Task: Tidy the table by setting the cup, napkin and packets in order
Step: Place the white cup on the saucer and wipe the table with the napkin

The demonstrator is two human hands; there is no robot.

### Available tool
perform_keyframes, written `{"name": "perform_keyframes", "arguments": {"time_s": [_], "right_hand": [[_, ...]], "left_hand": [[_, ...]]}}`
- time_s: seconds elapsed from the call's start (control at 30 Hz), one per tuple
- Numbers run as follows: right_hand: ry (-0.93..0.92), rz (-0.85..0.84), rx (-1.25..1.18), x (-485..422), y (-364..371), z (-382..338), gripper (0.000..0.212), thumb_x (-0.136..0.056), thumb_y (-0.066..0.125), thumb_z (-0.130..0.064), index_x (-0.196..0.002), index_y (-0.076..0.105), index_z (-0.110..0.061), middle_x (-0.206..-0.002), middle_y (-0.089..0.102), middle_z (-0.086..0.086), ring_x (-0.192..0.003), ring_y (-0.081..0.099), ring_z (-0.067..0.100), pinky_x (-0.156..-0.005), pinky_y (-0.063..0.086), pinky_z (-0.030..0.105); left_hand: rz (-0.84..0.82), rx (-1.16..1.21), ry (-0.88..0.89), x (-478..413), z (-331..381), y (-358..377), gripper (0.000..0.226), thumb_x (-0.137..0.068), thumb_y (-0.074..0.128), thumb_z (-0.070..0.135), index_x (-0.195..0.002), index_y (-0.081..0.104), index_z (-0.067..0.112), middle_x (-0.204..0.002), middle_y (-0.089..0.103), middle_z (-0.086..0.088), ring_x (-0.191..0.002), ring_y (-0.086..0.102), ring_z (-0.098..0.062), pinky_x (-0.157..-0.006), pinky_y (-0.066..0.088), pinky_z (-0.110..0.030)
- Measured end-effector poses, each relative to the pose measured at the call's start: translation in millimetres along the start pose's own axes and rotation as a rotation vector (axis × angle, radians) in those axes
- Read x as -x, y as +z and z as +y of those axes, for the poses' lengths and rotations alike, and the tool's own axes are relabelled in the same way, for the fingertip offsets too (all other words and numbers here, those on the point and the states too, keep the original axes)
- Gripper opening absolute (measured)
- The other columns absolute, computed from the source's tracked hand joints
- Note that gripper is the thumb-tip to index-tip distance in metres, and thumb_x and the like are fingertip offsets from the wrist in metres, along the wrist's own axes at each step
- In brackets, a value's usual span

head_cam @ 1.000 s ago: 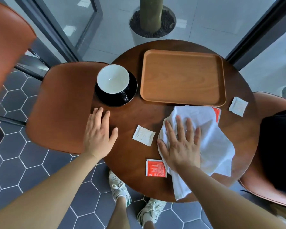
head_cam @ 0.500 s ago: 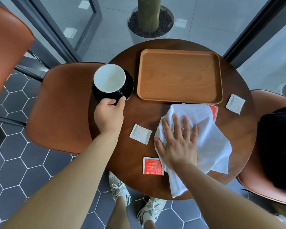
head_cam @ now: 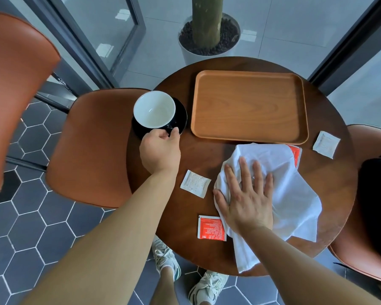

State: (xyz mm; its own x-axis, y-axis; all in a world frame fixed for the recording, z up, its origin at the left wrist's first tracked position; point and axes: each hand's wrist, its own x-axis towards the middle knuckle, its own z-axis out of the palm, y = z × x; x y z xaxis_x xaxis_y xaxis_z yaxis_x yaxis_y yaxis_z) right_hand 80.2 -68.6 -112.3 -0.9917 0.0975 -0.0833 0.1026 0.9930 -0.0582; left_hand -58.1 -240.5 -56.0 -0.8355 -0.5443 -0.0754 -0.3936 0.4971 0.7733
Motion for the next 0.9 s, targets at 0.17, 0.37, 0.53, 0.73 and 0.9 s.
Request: {"name": "perform_keyframes", "arguments": {"time_s": [0.17,0.37,0.53,0.73,0.9], "right_hand": [[0.001,0.016,-0.008,-0.1,1.4,-0.1,0.073,-0.094,0.021,-0.069,-0.156,0.025,-0.032,-0.166,0.019,0.009,-0.154,0.008,0.037,-0.119,0.012,0.064],[0.003,0.022,-0.001,-0.5,4.4,1.1,0.073,-0.094,0.022,-0.069,-0.157,0.023,-0.032,-0.167,0.018,0.009,-0.154,0.006,0.037,-0.119,0.012,0.064],[0.008,0.011,0.005,0.1,3.9,0.9,0.072,-0.095,0.024,-0.069,-0.157,0.023,-0.032,-0.167,0.016,0.009,-0.154,0.006,0.038,-0.119,0.012,0.064],[0.015,0.003,0.006,0.7,1.4,0.3,0.072,-0.095,0.024,-0.069,-0.157,0.024,-0.032,-0.167,0.017,0.008,-0.154,0.007,0.037,-0.119,0.013,0.064],[0.014,-0.008,0.006,0.7,-0.2,0.1,0.072,-0.095,0.023,-0.069,-0.157,0.023,-0.033,-0.167,0.017,0.009,-0.154,0.007,0.037,-0.119,0.013,0.063]], "left_hand": [[0.008,-0.052,0.106,-1.8,-11.0,-11.3,0.024,-0.087,0.07,0.034,-0.071,0.066,0.017,-0.072,0.067,0.003,-0.071,0.062,-0.017,-0.057,0.039,-0.021],[0.017,-0.178,0.309,-14.2,-30.3,-32.8,0.02,-0.089,0.07,0.029,-0.086,0.076,0.011,-0.077,0.069,-0.003,-0.074,0.061,-0.022,-0.064,0.04,-0.027],[0.044,-0.113,0.378,-16.8,-38.1,-44.0,0.024,-0.089,0.074,0.022,-0.107,0.076,0.006,-0.085,0.073,-0.008,-0.075,0.065,-0.021,-0.074,0.051,-0.029],[0.04,-0.054,0.407,-19.9,-40.1,-45.4,0.024,-0.088,0.075,0.016,-0.108,0.076,0.003,-0.083,0.072,-0.012,-0.074,0.066,-0.027,-0.075,0.058,-0.042],[0.027,-0.064,0.419,-25.5,-42.9,-48.3,0.025,-0.088,0.076,0.015,-0.11,0.075,0.003,-0.084,0.071,-0.012,-0.074,0.065,-0.026,-0.073,0.057,-0.038]]}}
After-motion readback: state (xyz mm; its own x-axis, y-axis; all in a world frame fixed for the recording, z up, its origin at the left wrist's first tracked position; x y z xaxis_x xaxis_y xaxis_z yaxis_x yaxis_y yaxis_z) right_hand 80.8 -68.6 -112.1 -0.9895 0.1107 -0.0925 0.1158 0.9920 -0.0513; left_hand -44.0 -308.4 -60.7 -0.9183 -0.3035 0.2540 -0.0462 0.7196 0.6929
